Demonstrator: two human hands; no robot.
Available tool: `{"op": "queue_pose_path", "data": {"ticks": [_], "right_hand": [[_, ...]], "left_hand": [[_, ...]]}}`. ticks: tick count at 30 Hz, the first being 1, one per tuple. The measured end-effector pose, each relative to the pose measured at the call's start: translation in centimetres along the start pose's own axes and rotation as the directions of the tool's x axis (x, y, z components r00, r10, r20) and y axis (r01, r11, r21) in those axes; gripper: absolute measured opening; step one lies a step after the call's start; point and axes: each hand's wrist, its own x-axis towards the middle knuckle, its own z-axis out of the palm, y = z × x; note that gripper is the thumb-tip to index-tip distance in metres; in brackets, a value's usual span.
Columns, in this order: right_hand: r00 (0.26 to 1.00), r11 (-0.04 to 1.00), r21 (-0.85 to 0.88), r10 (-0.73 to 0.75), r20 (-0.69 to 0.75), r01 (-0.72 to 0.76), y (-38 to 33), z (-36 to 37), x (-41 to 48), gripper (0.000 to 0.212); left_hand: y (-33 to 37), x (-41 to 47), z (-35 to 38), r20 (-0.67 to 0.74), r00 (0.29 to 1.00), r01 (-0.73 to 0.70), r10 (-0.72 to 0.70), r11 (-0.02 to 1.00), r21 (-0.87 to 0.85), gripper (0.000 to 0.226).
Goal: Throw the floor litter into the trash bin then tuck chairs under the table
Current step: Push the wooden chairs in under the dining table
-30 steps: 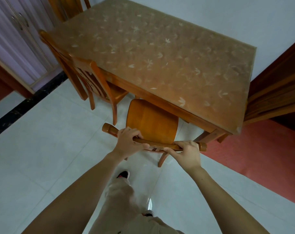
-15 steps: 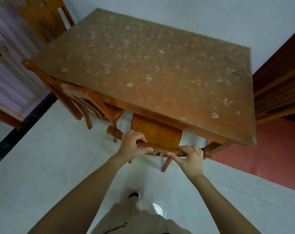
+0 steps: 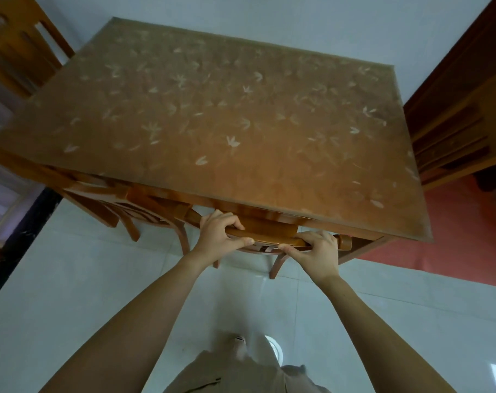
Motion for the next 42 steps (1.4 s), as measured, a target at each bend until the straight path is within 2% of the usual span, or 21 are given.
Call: {"op": "queue_pose_path", "data": {"ticks": [4, 9, 13, 19, 25, 29, 32, 35, 38, 42], "right_hand": [[0.999, 1.000, 0.002, 0.003, -0.044, -0.002, -0.6, 0.5, 1.7, 0.075], [0.999, 0.999, -0.006, 0.042, -0.028, -0.042, -0.5, 0.8, 3.4, 0.072], [1.000, 1.000, 0.018, 0.018, -0.026, -0.017, -0.3, 0.5, 4.2, 0.076], [0.999, 0.999, 0.027, -0.032, -0.021, 0.033, 1.1, -0.8, 5.2, 0.062], [1.000, 1.000, -0.005, 0.030, -0.005, -0.030, 1.2, -0.6, 5.2, 0.070], [0.998, 0.998, -0.002, 0.060, 0.022, -0.060, 0.4, -1.0, 4.7, 0.057], [0.999, 0.991, 0.127, 0.034, 0.043, -0.039, -0.3, -1.7, 3.7, 0.043], [0.999, 0.978, 0.209, -0.007, 0.034, -0.001, -1.0, -3.3, 1.7, 0.041], [0.989, 0.981, 0.124, -0.144, -0.047, 0.148, -1.4, -5.9, -1.1, 0.041], [0.976, 0.984, -0.006, -0.179, -0.123, 0.180, -0.2, -9.3, -5.3, 0.050]], "left_hand": [[-0.6, 2.2, -0.7, 0.012, 1.000, -0.014, 0.014, 1.000, -0.003, 0.031], [-0.7, 4.2, -1.2, 0.028, 0.999, -0.022, 0.023, 1.000, -0.017, 0.030], [-0.4, 4.9, -1.0, 0.014, 1.000, -0.021, 0.021, 1.000, -0.020, 0.029], [0.9, 5.1, 0.3, 0.008, 1.000, 0.004, -0.003, 1.000, -0.018, 0.031], [1.3, 5.2, -0.2, 0.037, 0.999, 0.017, -0.018, 1.000, 0.008, 0.029], [1.9, 4.8, -0.8, 0.046, 0.999, 0.019, -0.021, 0.999, 0.045, 0.029], [2.7, 3.6, -1.2, 0.012, 1.000, -0.018, 0.018, 0.998, 0.059, 0.032], [4.0, 2.3, -1.7, 0.006, 0.997, -0.080, 0.080, 0.994, 0.077, 0.040], [6.0, 1.0, -1.9, -0.014, 0.981, -0.190, 0.194, 0.972, 0.137, 0.046], [9.8, -0.8, -1.0, -0.012, 0.931, -0.349, 0.365, 0.898, 0.267, 0.049]]}}
